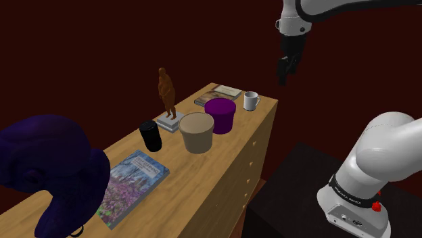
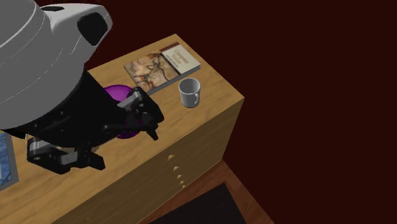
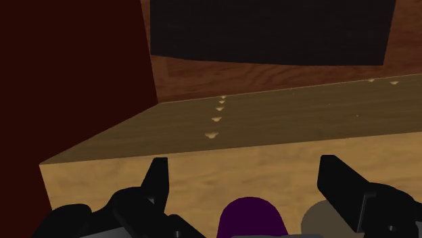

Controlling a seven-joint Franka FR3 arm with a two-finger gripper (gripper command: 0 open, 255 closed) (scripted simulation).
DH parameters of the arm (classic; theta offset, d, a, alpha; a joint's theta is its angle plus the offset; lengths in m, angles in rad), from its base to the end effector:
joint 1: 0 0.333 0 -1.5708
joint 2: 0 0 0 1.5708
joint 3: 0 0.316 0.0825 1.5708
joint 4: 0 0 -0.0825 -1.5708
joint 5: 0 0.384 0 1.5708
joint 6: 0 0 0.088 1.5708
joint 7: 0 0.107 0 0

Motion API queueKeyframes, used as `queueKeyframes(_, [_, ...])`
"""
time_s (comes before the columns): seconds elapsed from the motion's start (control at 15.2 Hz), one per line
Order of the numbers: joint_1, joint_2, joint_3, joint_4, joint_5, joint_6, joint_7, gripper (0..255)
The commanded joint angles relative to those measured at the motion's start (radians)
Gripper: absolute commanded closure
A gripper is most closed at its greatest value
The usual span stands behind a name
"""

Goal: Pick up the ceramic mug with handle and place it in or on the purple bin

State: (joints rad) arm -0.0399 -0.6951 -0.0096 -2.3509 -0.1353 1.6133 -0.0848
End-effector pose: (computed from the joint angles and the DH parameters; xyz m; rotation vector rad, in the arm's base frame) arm 0.3330 -0.0311 0.5683 3.0140 0.0698 -0.0768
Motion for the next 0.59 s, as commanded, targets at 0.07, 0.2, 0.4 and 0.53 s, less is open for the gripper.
queueKeyframes(0.07, [-0.011, 0.08, -0.035, -0.011, -0.017, 0.104, -0.025, 0])
queueKeyframes(0.2, [-0.018, 0.136, -0.057, -0.009, -0.026, 0.166, -0.042, 0])
queueKeyframes(0.4, [-0.026, 0.228, -0.089, 0.005, -0.034, 0.255, -0.068, 0])
queueKeyframes(0.53, [-0.032, 0.294, -0.109, 0.022, -0.035, 0.311, -0.086, 0])
